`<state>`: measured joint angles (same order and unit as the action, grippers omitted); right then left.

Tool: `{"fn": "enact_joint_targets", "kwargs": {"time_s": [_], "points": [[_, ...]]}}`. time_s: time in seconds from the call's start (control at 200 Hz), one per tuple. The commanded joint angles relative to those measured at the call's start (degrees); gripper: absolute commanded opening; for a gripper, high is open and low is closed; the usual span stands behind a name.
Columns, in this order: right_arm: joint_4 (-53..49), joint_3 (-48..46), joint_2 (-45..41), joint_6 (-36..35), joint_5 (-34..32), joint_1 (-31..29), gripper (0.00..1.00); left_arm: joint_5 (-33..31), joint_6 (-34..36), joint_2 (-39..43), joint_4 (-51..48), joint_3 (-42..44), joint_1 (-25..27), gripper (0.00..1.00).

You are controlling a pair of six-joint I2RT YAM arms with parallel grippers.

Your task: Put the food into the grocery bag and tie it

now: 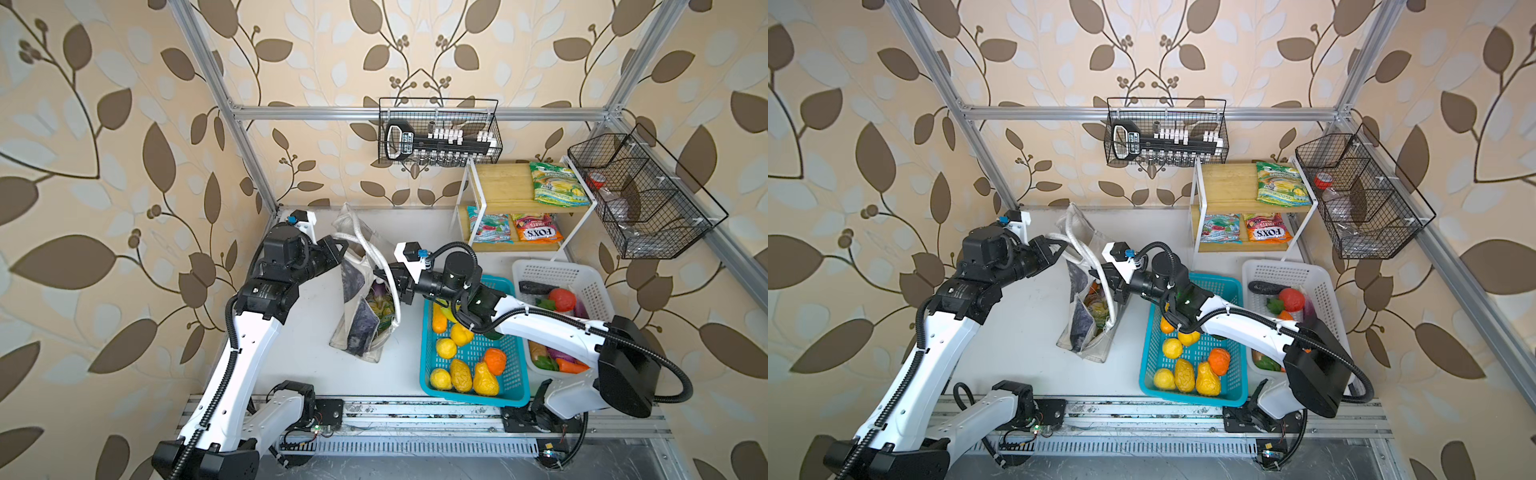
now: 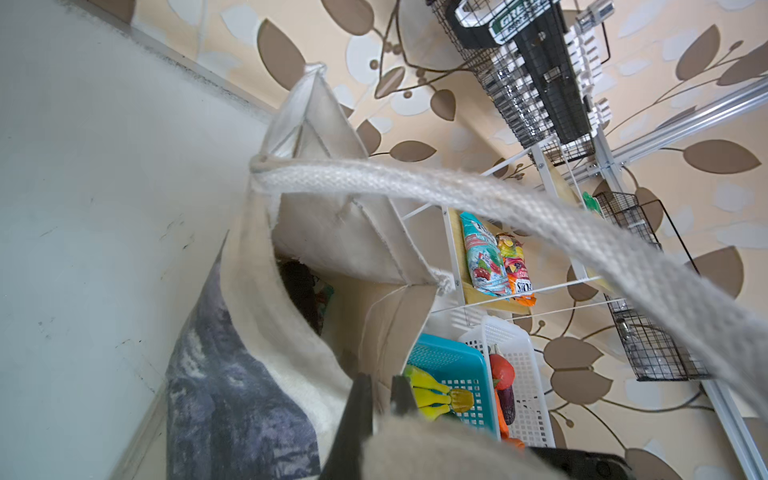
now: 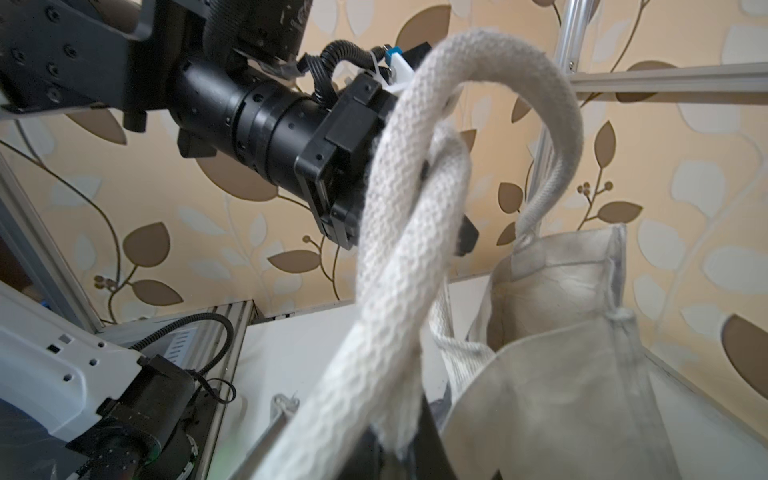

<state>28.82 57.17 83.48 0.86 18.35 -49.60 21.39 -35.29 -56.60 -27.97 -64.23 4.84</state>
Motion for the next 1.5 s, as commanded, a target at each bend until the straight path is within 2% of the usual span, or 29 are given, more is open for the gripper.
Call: {"fn": "enact_joint_targets", "kwargs": {"time_s": [0.0,0.15,0.325,0.465,0.525,0.6,0.665,0.79,0.96,1.14,1.285,1.364,1.494], "points": [[-11.4,-1.0,-3.2,-3.5,-9.1,0.2,0.00,0.4,-2.7,0.0,-2.5,-4.3,-6.9,0.00],[-19.1,-2.3,-7.9,-2.7,-17.4,1.3,0.00,0.3,-3.9,-2.0,-2.0,-6.7,-10.8,0.00],[-29.5,-3.0,-11.8,0.6,-20.7,5.1,0.00,-6.3,-6.6,-2.4,-0.6,-5.8,-12.2,0.00],[-35.1,-4.7,-11.6,2.7,-22.7,7.2,0.00,-13.2,-4.4,-2.3,-3.3,-6.2,-13.6,0.00],[-36.4,-5.1,-10.6,4.4,-24.3,8.2,0.00,-12.8,-4.9,-2.1,-2.9,-5.2,-14.9,0.00],[-40.2,-3.8,-8.6,6.4,-31.3,8.6,0.00,-10.6,-6.4,-2.3,-2.2,-4.3,-17.7,0.00],[-43.2,-2.7,-7.2,6.9,-34.4,9.1,0.00,-8.0,-7.8,-3.1,-0.7,-3.9,-20.4,0.00],[-45.0,-4.2,-8.1,8.7,-35.6,11.1,0.00,-5.5,-7.2,-7.4,-1.4,-7.8,-23.7,0.00],[-48.9,-3.9,-9.9,9.0,-37.9,14.0,0.00,-4.8,-6.9,-11.5,-0.8,-11.1,-24.7,0.00],[-56.2,-1.6,-10.4,12.9,-39.5,18.2,0.00,-3.5,-7.5,-11.6,-0.2,-11.0,-28.2,0.00],[-56.8,-2.5,-10.2,17.0,-39.1,17.9,0.00,-1.4,-7.6,-10.7,1.0,-9.2,-29.5,0.00],[-57.8,0.6,-6.1,19.9,-41.0,16.1,0.00,-0.3,-8.8,-11.1,3.6,-8.0,-29.5,0.00],[-60.6,7.0,1.1,21.5,-46.1,12.2,0.00,2.7,-9.4,-15.5,3.6,-13.2,-29.6,0.00]]}}
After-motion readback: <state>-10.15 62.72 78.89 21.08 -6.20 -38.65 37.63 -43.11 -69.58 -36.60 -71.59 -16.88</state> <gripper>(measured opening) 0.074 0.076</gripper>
